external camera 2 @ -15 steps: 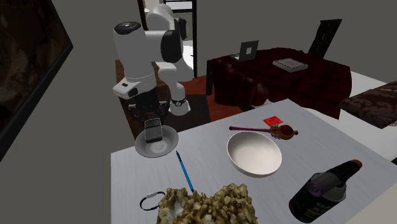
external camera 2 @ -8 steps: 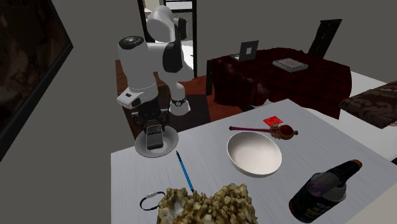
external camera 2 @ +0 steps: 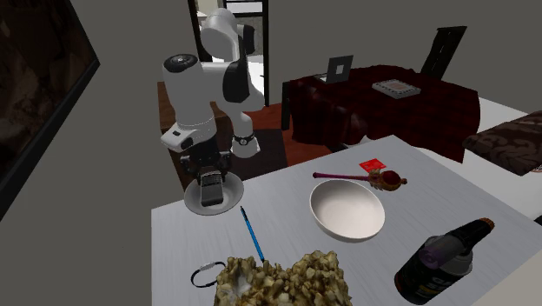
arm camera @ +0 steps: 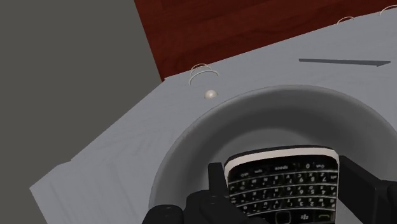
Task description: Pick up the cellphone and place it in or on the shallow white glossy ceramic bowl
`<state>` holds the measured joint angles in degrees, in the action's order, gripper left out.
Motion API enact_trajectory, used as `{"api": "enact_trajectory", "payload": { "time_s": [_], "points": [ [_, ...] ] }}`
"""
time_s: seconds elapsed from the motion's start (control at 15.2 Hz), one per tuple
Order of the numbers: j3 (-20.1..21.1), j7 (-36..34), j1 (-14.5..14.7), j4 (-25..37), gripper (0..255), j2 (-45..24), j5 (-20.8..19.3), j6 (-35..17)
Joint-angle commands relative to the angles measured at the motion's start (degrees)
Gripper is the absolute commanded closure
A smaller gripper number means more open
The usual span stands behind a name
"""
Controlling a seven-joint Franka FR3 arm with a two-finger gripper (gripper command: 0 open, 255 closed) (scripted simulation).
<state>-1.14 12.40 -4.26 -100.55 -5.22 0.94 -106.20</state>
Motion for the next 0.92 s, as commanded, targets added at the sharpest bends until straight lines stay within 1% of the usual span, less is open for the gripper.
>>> {"api": "enact_trajectory", "payload": {
  "time_s": [0.0,0.33,0.59,0.86],
  "points": [
    [0.0,0.0,0.0,0.0,0,0.0,0.0,-0.01],
    [0.0,0.0,0.0,0.0,0,0.0,0.0,-0.01],
    [-0.04,-0.02,-0.05,7.21,0,0.08,-0.02,7.27],
    [-0.04,-0.02,-0.05,7.21,0,0.08,-0.02,7.27]
  ]
}}
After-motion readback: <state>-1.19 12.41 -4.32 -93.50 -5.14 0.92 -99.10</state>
